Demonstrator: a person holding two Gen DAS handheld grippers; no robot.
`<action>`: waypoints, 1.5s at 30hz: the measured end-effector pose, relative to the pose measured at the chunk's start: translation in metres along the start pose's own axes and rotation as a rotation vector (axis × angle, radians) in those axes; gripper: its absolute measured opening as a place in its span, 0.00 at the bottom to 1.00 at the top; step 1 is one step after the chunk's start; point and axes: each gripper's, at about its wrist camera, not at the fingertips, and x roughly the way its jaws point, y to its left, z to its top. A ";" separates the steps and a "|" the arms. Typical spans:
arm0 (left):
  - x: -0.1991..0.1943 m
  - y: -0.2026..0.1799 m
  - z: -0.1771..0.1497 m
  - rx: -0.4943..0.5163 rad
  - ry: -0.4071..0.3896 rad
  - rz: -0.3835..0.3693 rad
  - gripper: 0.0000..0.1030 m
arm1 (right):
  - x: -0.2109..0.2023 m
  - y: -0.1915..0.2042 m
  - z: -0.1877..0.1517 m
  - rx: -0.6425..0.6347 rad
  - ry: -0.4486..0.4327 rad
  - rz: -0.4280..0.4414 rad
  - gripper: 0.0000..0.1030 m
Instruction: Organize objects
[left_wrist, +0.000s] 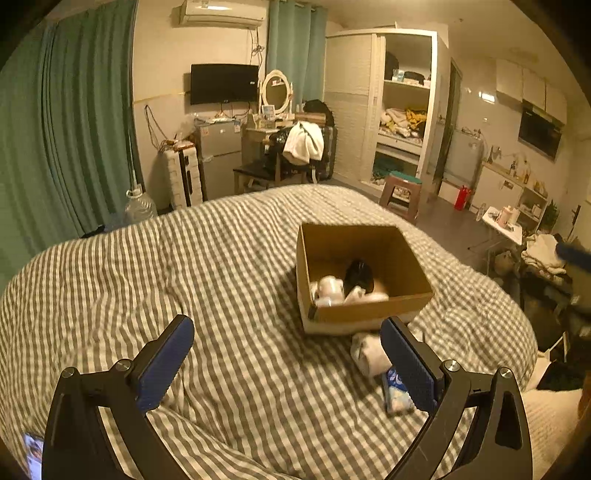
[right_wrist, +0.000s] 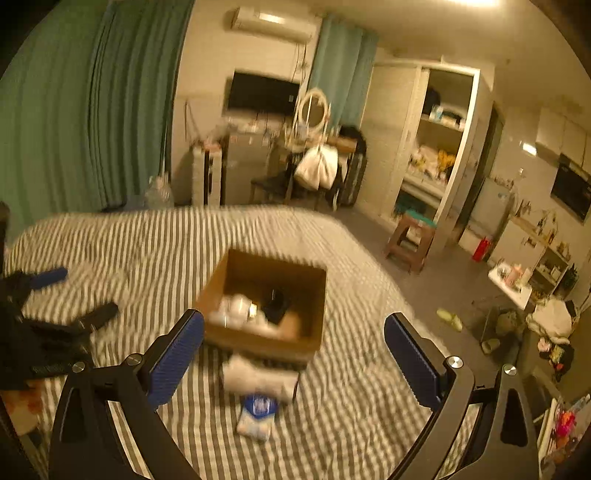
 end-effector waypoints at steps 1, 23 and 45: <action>0.006 -0.003 -0.005 -0.004 0.003 0.004 1.00 | 0.008 -0.001 -0.009 0.002 0.020 0.012 0.96; 0.108 -0.015 -0.101 -0.004 0.188 0.045 1.00 | 0.163 0.026 -0.159 0.013 0.427 0.130 0.95; 0.137 -0.035 -0.106 0.023 0.262 0.026 1.00 | 0.201 0.004 -0.173 0.041 0.424 0.210 0.56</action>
